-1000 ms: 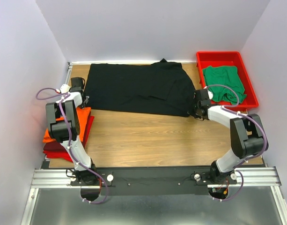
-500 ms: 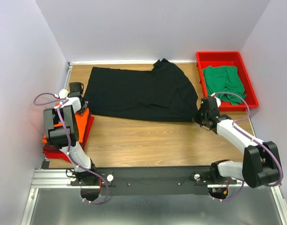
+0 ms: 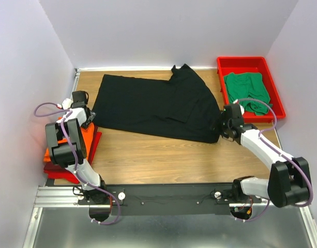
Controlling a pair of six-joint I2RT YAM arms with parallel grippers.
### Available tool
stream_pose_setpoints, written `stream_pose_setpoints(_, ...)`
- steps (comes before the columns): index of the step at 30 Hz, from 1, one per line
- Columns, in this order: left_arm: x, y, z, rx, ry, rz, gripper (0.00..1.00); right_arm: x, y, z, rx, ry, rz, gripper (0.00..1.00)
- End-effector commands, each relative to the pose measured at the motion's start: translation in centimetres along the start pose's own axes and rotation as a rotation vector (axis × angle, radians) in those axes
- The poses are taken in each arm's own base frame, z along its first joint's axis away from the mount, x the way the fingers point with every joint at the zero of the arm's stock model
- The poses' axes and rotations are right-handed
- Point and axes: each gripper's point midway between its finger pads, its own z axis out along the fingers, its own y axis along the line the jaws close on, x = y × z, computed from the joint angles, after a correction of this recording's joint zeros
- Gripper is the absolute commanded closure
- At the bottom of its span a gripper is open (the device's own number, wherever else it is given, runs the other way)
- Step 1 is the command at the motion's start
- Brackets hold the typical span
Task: Fold and stack the t-shirts
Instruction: Fold the tshirt
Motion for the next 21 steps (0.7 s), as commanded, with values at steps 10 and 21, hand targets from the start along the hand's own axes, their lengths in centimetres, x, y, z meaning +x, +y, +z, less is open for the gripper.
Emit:
stream_pose_setpoints(10,-4.1,-9.4,-6.5,0.294,-0.057,0.171,0.41,-5.0,10.8,4.1,-0.177,-0.005,-0.135,0.4)
stream_pose_setpoints(21,0.9,-15.7,-12.1,0.56,-0.02,0.412,0.41,1.0,16.2,7.8,-0.232,0.101,-0.22,0.41)
